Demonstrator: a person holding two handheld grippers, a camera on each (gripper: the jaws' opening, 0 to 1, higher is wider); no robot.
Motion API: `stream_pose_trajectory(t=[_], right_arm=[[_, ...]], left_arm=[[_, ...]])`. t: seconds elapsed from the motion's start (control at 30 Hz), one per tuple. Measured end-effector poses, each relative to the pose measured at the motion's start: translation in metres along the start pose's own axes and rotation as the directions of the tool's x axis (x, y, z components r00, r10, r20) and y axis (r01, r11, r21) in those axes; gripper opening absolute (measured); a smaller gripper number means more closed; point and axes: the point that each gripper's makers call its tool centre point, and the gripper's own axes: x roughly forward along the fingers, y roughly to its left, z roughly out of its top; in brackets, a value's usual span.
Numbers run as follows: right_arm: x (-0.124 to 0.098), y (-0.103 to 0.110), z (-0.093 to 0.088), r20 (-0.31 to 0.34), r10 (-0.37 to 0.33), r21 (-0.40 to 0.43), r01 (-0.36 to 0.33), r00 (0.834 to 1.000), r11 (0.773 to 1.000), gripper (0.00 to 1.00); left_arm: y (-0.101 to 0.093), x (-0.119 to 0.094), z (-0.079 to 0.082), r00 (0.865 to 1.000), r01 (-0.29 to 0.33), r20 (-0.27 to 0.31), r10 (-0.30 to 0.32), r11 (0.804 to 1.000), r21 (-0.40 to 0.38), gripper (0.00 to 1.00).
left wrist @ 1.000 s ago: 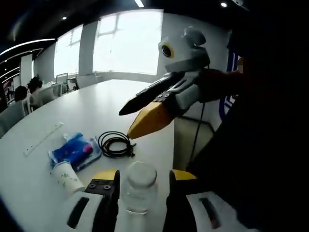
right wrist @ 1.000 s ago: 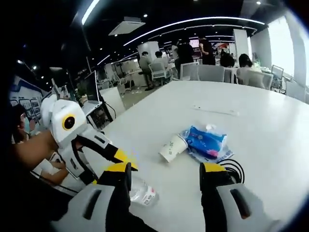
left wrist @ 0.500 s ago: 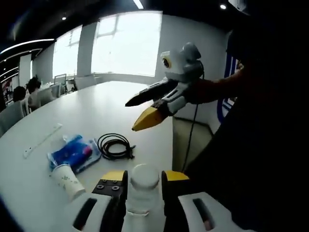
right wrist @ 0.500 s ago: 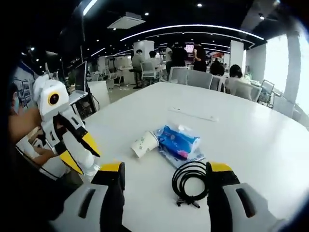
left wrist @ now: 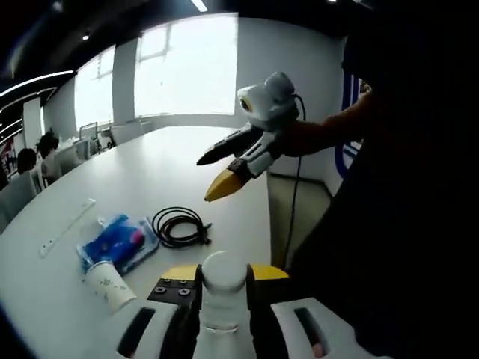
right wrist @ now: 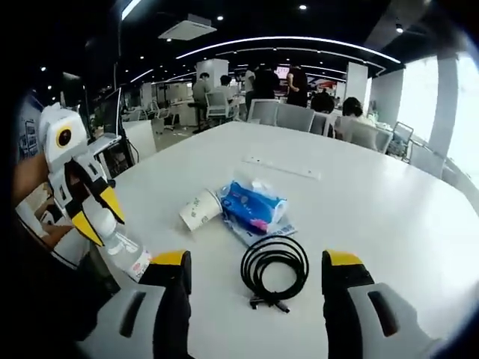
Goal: Arrange the tabletop items into an orderly group along one side of the table until the central work area is clear of visible clutter.
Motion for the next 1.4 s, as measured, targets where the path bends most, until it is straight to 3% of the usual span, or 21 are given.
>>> stream_pose_trajectory(t=[0.43,0.67,1.03,1.4], right_arm=[[-0.002,-0.005,-0.01,-0.001,-0.017,0.005,0.017,1.0,1.0,0.67],[-0.006,-0.008,-0.007,0.015,-0.022,0.012,0.022,1.0,1.0,0.67],[-0.002,-0.008,0.002,0.05,0.007,0.033,-0.009,0.999,0.999,0.8],[0.006,0.005,0.007,0.065,0.094,0.041,-0.097,0.993,0.994,0.98]], left_arm=[[-0.003,0.0,0.0,0.998,0.066,-0.022,-0.066,0.998,0.006,0.18],[0.004,-0.009,0.012,0.997,0.073,-0.005,-0.073,0.997,0.014,0.18],[0.036,-0.033,0.037,0.997,0.077,-0.012,-0.076,0.996,0.052,0.18],[0.083,-0.055,0.05,1.0,0.002,0.015,-0.003,0.999,0.037,0.18]])
